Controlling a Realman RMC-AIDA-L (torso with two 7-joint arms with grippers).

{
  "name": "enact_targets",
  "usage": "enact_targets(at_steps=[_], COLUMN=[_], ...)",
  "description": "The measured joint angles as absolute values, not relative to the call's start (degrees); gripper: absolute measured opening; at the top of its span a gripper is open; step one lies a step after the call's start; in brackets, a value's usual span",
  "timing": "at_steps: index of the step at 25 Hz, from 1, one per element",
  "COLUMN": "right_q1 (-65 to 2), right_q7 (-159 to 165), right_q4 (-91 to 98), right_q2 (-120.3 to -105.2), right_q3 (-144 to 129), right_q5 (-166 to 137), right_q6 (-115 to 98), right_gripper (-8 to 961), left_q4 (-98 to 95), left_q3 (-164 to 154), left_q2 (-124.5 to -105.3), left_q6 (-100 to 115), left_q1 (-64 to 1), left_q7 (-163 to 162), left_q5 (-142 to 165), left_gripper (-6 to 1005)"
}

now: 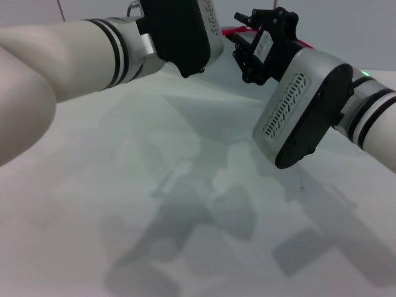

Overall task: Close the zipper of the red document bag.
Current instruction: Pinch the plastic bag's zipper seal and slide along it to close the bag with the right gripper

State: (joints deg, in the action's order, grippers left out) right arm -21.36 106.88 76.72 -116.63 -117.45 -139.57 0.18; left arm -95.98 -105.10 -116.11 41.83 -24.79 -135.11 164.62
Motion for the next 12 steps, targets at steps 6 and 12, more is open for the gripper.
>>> enact_targets(at_steps=[6,12], right_q1=[-21.4,-21.4], right_q7=[106.9,106.9], right_q4=[76.7,76.7], right_q2=[-116.63,-116.63], right_q3=[-117.8,-118.0], right_q5=[-139.6,-139.5], right_q6=[0.2,0.2], right_gripper=[214,181], left_q4=[-96.0,-96.0], left_q3=[-105.1,-105.2], left_q2=[-116.1,-116.1], left_q6=[41.8,41.8], left_q1=[-24.8,-24.8], left_q7=[-135.1,-135.1], left_q5=[164.6,164.6], left_gripper=[54,55])
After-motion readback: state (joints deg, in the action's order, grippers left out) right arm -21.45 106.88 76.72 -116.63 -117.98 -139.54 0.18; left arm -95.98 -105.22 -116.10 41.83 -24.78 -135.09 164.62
